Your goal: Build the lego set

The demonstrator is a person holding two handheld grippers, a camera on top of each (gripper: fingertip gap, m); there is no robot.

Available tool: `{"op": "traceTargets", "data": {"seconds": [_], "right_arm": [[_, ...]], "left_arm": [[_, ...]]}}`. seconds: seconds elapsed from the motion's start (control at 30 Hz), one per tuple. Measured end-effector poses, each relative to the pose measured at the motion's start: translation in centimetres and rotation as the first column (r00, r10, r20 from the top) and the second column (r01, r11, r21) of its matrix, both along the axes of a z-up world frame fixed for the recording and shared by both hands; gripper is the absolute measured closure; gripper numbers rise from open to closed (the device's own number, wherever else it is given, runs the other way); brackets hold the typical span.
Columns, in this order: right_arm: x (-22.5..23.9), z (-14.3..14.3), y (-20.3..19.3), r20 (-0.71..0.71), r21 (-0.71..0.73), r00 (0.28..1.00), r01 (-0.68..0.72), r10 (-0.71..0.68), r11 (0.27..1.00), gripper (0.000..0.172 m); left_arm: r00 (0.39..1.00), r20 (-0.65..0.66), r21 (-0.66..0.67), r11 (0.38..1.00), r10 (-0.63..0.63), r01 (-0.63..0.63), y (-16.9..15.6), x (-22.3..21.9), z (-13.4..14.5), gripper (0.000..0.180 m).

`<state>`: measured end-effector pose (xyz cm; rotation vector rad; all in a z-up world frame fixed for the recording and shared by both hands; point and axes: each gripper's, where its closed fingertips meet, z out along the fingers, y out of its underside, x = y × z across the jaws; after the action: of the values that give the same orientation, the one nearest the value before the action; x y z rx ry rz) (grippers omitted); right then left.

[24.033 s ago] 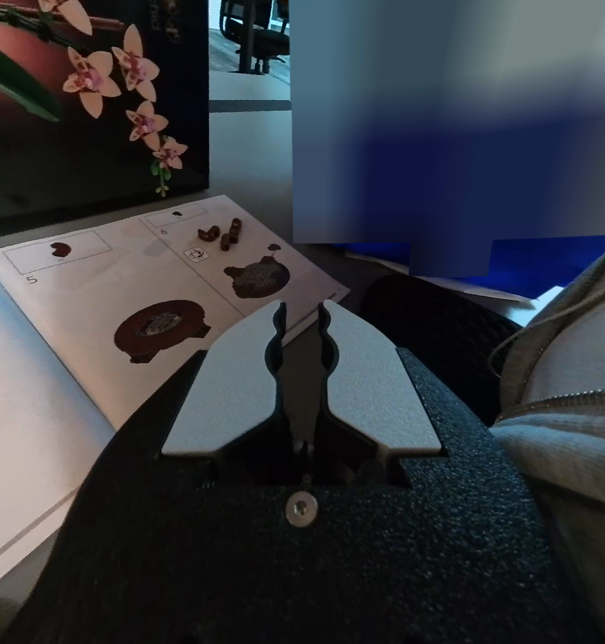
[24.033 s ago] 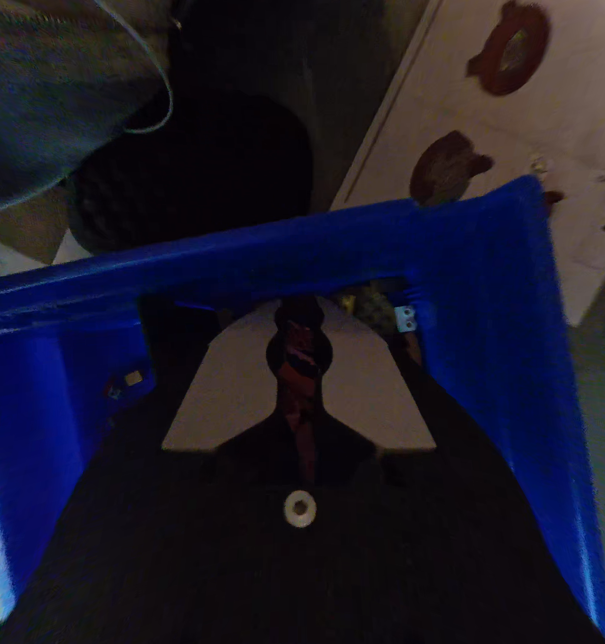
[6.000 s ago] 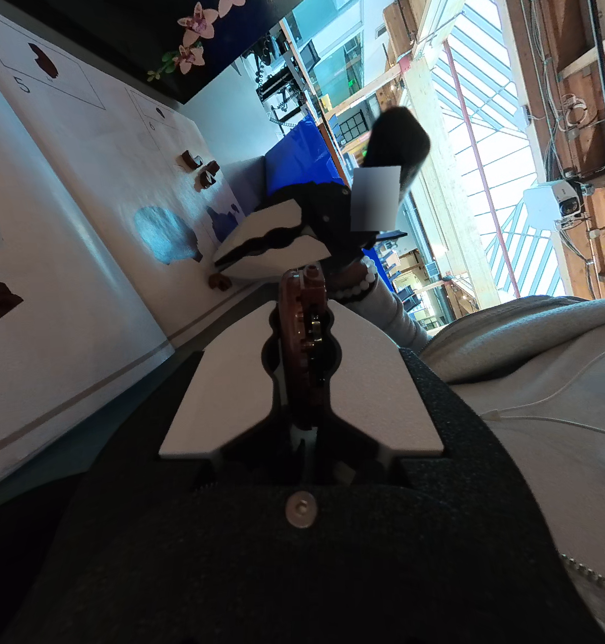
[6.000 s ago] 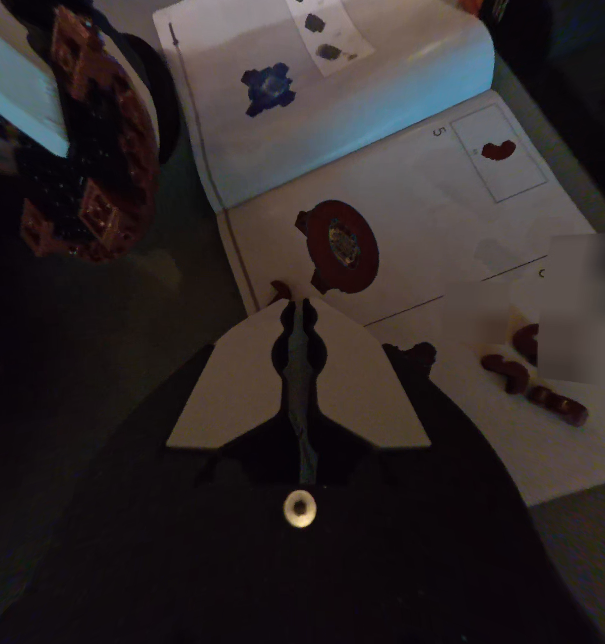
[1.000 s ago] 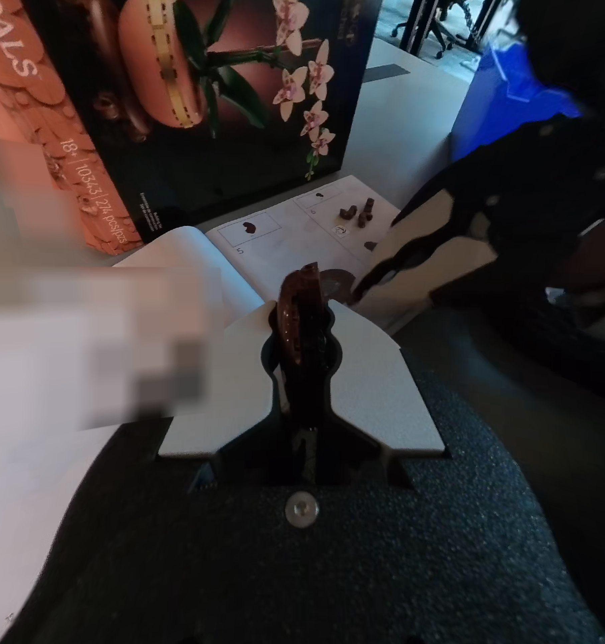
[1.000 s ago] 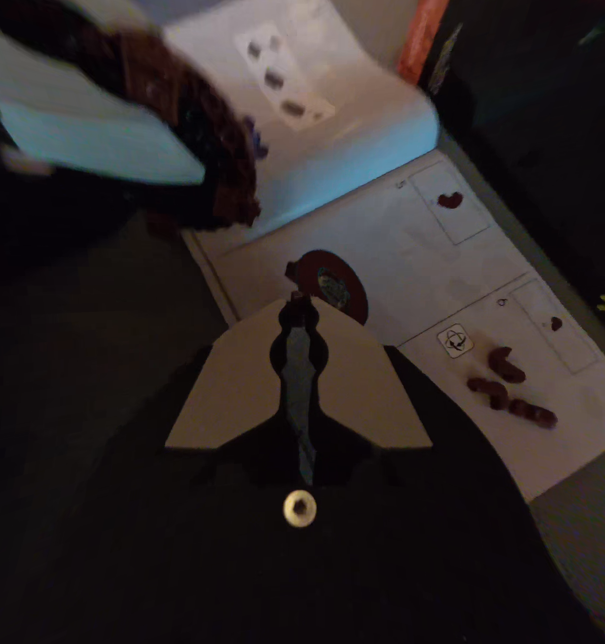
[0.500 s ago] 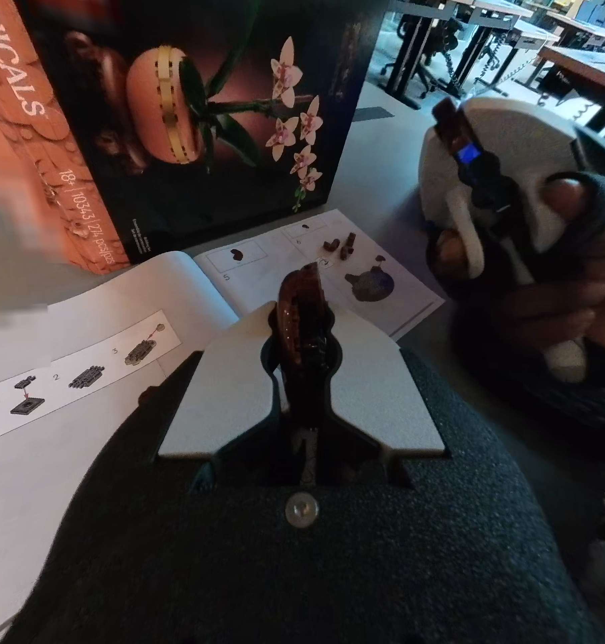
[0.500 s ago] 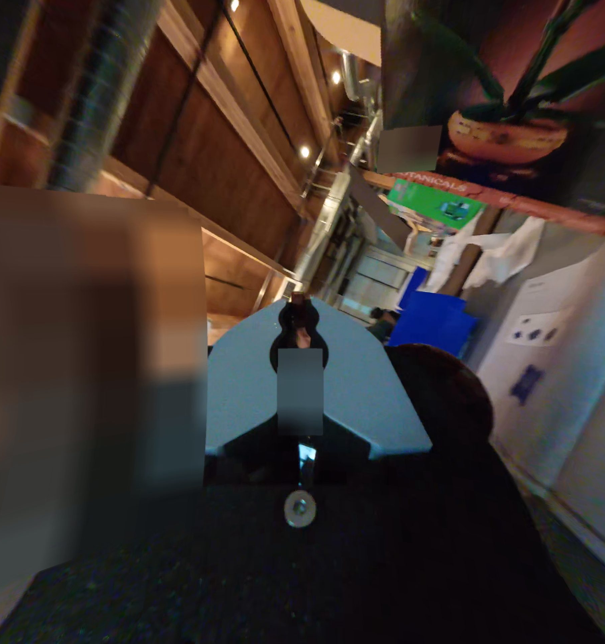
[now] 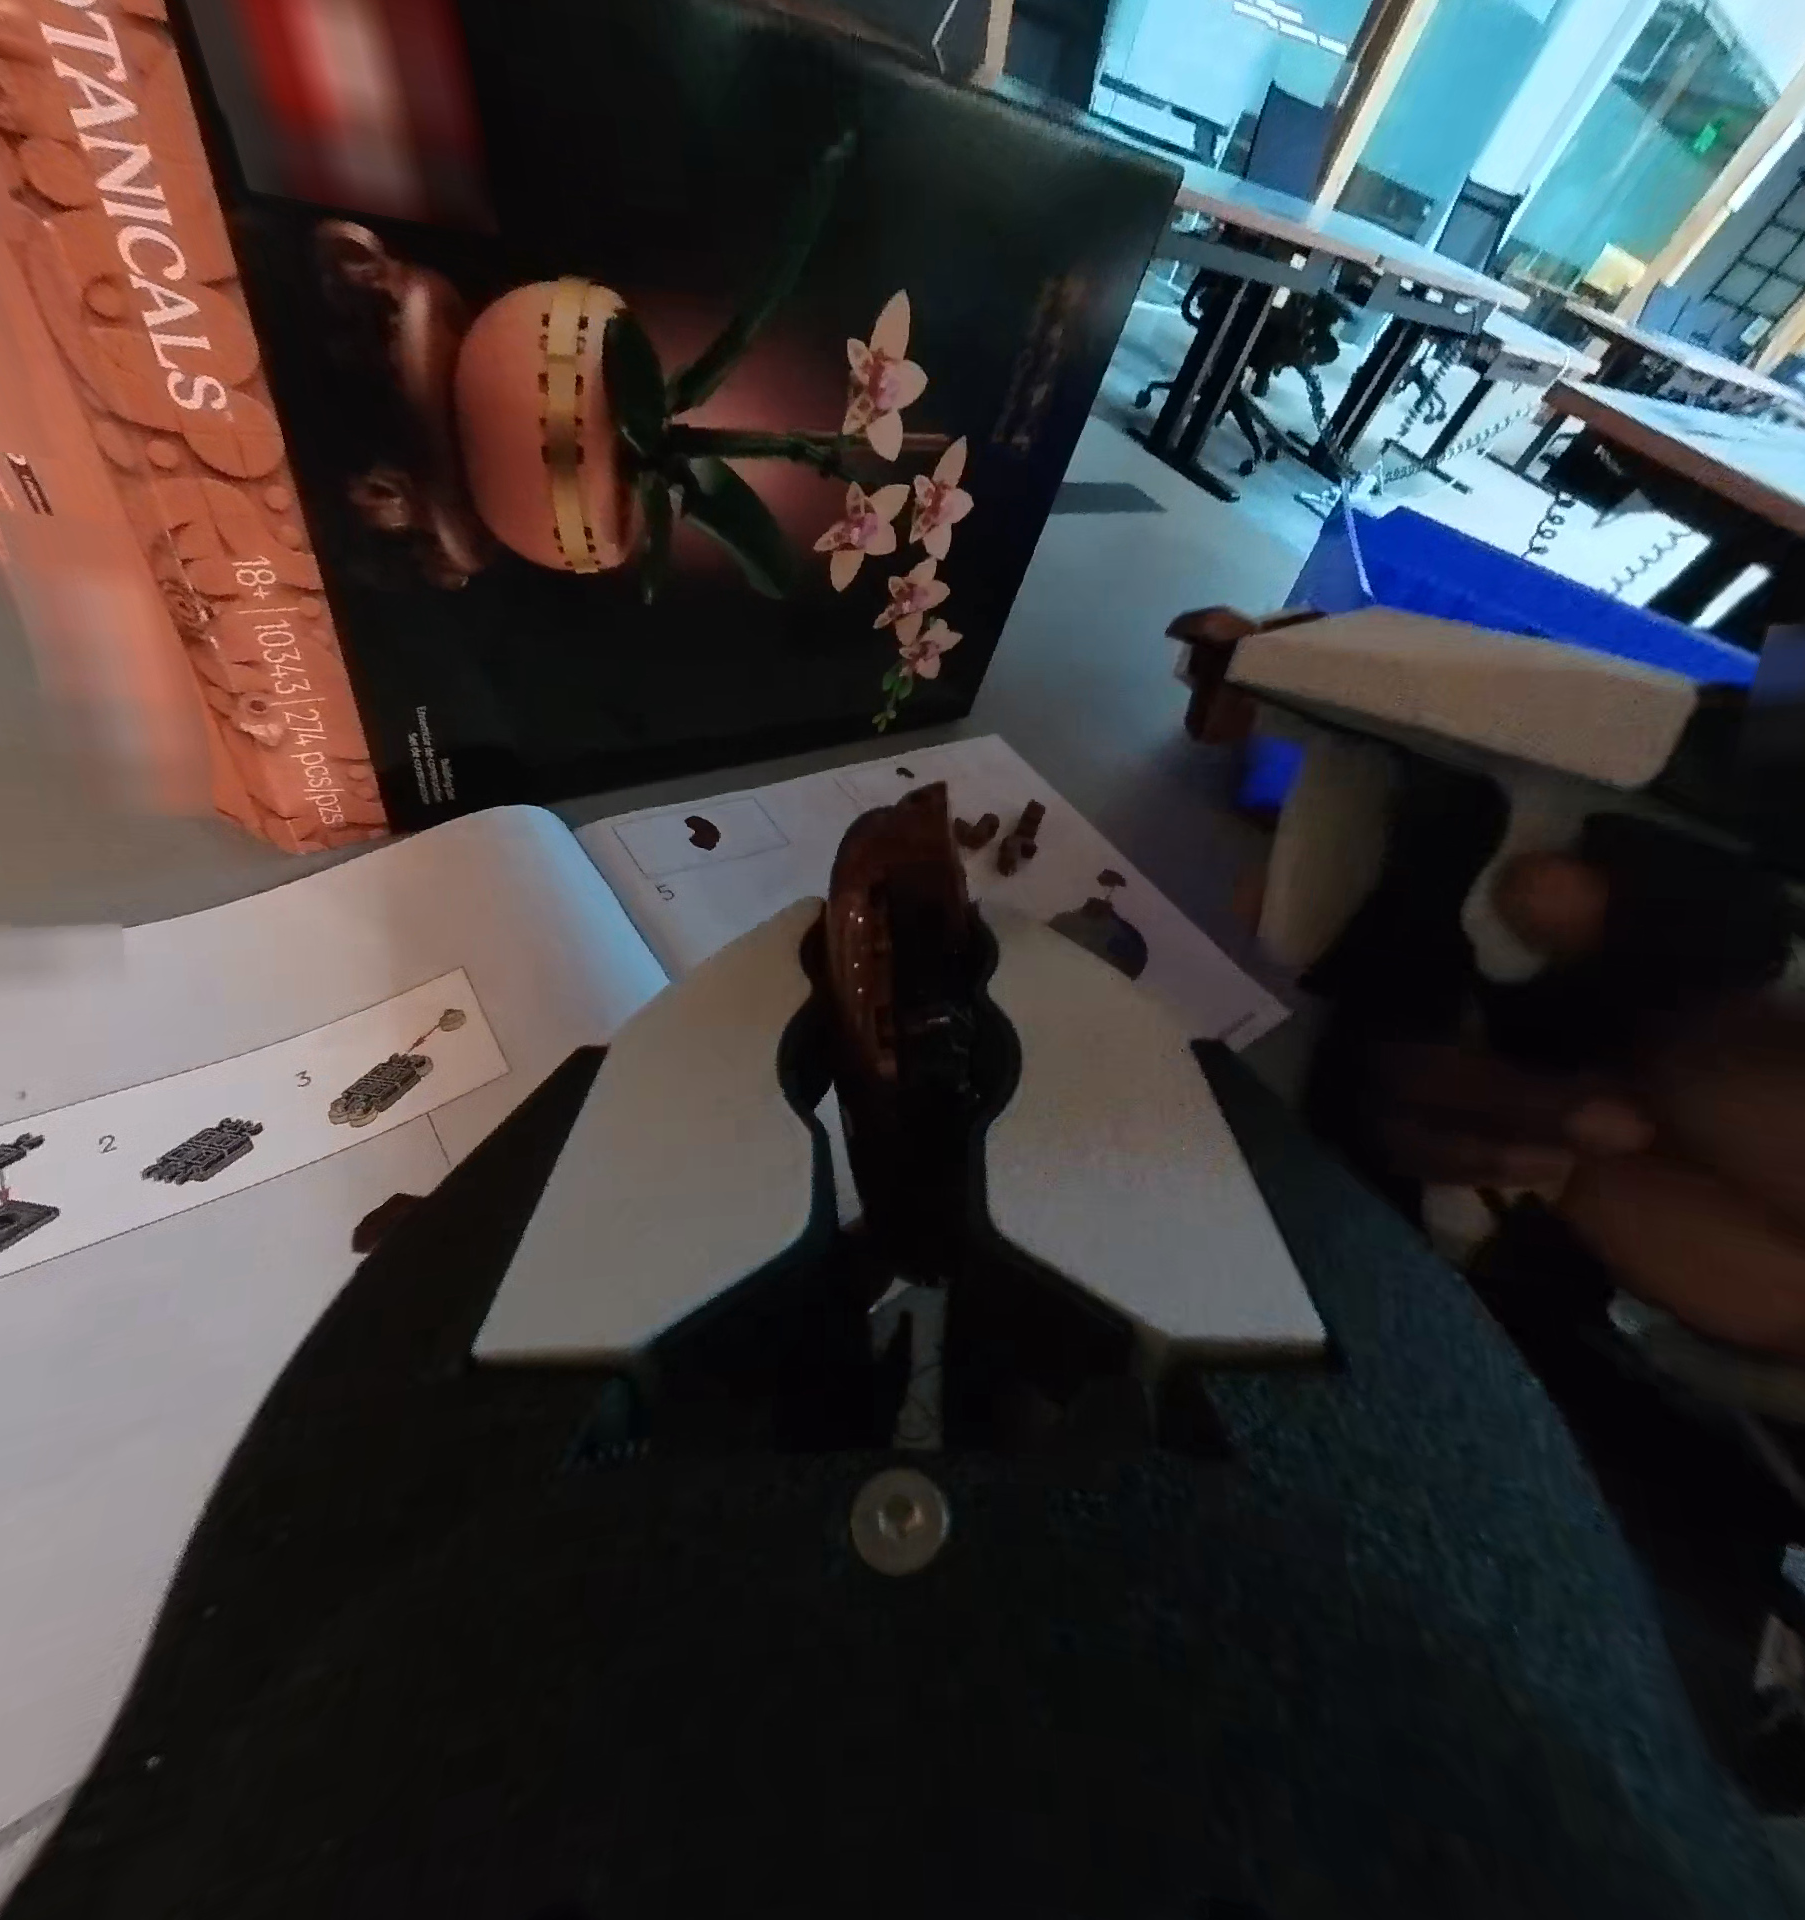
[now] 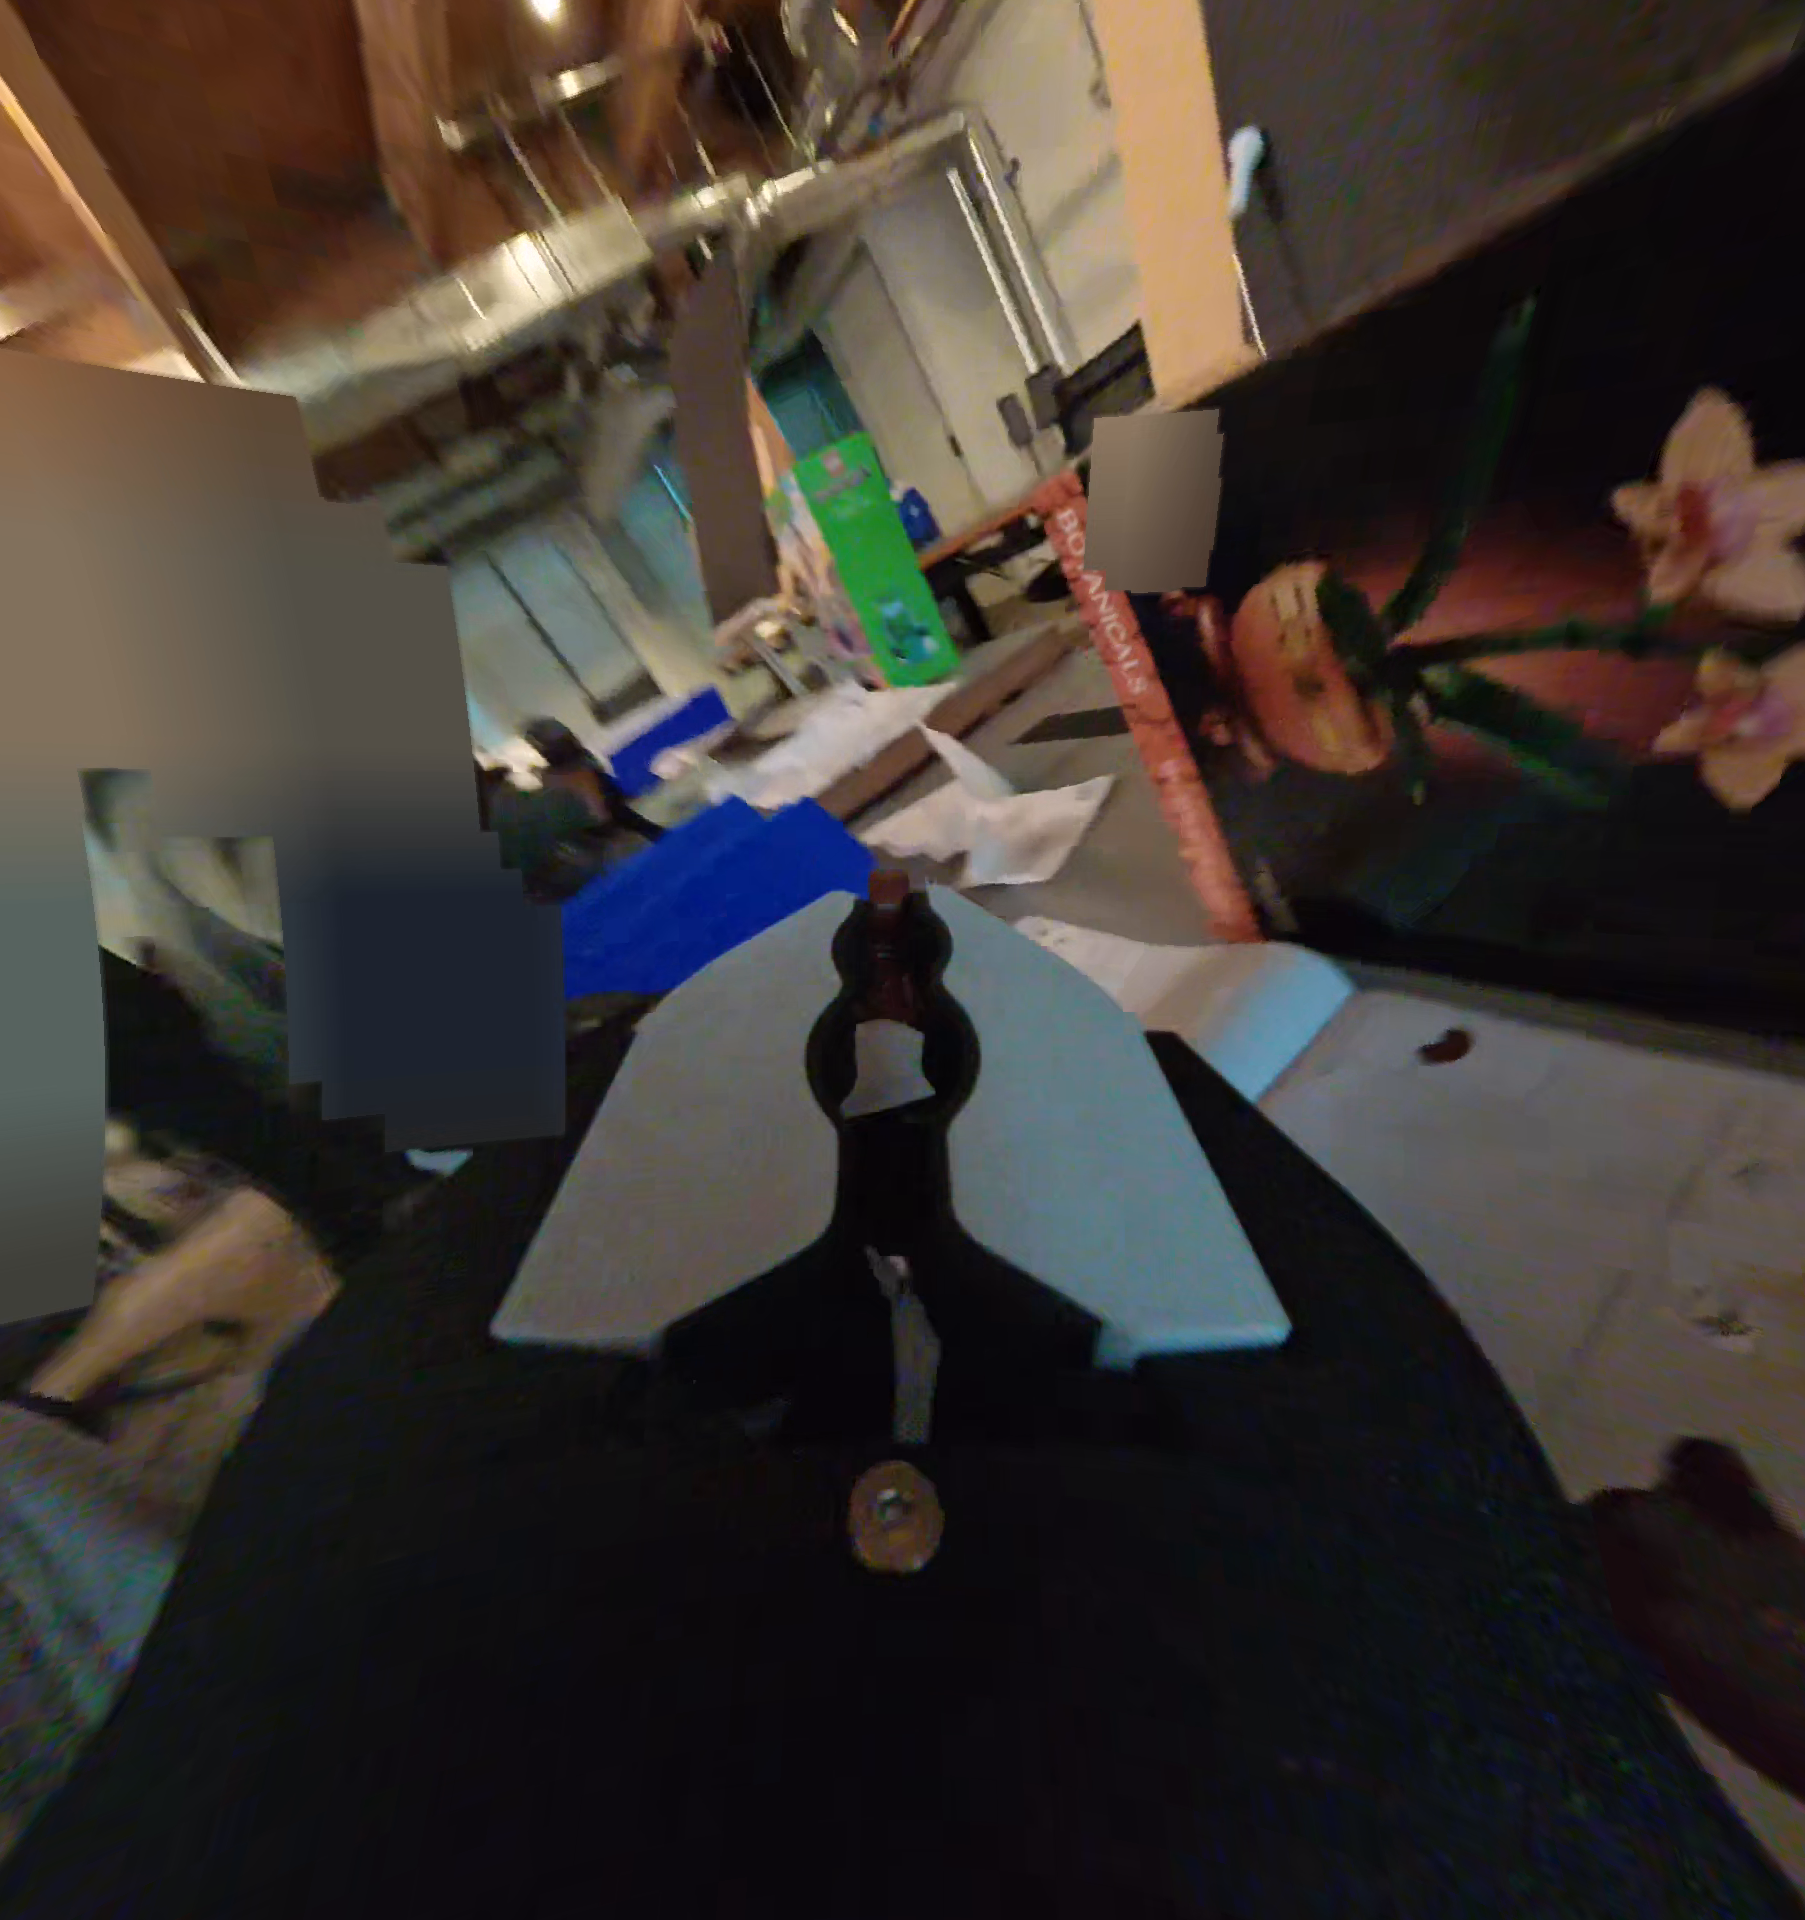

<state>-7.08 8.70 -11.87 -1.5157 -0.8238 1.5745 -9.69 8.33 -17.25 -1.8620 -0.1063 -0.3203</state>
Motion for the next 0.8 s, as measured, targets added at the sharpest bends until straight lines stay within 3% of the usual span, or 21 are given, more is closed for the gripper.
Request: {"op": "traceTargets", "data": {"seconds": [0.13, 0.27, 0.47, 0.8], "right_arm": [[-0.9, -0.3, -1.3, 0.112, 0.263, 0.993, 0.008, -0.039, 0.965, 0.166], [-1.6, -0.5, -2.1, 0.153, 0.379, 0.986, 0.002, -0.065, 0.925, 0.167], [-1.6, -0.3, -1.7, 0.141, 0.384, 0.987, 0.020, -0.081, 0.923, 0.167], [-1.6, -0.4, -2.1, 0.148, 0.412, 0.988, -0.018, -0.047, 0.911, 0.167]], "left_arm": [[1.000, 0.005, 0.026, 1.000, 0.004, -0.005, 0.3, 0.3, 0.4, 0.159], [0.991, -0.129, 0.056, 0.998, 0.032, -0.025, 0.3, 0.4, 0.9, 0.159], [0.897, -0.430, 0.105, 0.992, 0.105, -0.065, 0.1, 0.1, 1.8, 0.159], [0.756, -0.638, 0.127, 0.988, 0.149, -0.087, 0.0, -0.6, 2.2, 0.158]]}}
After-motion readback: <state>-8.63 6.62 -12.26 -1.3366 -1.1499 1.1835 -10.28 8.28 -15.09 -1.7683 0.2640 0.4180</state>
